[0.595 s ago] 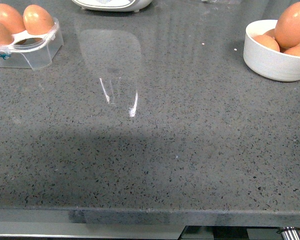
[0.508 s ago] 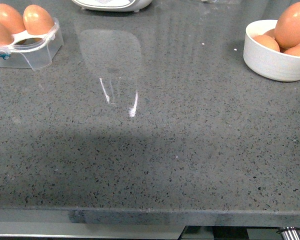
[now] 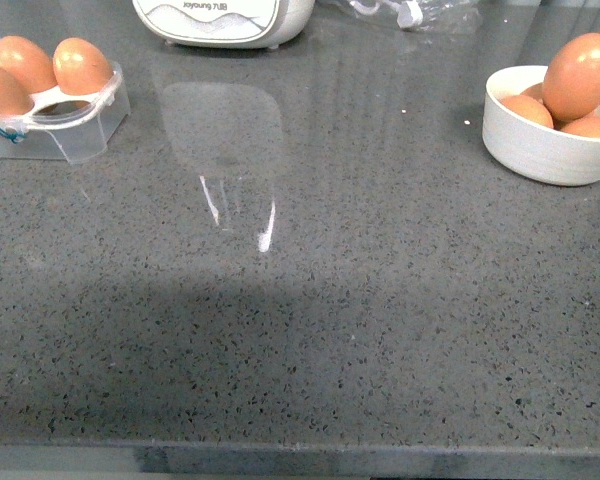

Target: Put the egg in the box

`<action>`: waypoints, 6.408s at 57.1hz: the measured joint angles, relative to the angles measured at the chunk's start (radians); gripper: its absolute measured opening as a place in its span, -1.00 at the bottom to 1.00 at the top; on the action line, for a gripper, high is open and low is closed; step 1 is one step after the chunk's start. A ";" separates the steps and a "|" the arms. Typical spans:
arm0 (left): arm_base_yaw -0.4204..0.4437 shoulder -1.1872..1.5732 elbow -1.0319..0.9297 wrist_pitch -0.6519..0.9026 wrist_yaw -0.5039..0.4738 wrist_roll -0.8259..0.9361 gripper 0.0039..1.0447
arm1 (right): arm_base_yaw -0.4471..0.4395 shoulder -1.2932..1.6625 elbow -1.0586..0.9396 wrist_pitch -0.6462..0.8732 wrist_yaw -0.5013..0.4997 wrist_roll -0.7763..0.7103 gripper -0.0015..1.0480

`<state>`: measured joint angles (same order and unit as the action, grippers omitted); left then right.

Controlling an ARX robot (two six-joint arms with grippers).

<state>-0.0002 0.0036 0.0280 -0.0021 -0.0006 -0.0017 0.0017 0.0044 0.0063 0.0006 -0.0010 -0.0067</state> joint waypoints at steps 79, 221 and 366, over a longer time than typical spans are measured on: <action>0.000 0.000 0.000 0.000 0.000 0.000 0.87 | 0.040 1.206 0.491 0.558 -0.058 0.008 0.86; 0.000 0.000 0.000 0.000 0.000 0.000 0.87 | 0.383 1.609 1.086 0.313 -0.245 0.073 -0.26; 0.000 0.000 0.000 0.000 0.000 0.000 0.87 | 0.699 2.095 1.529 0.177 -0.334 0.107 0.45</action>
<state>-0.0002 0.0032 0.0280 -0.0021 -0.0006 -0.0017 0.7010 2.0991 1.5349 0.1772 -0.3351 0.1001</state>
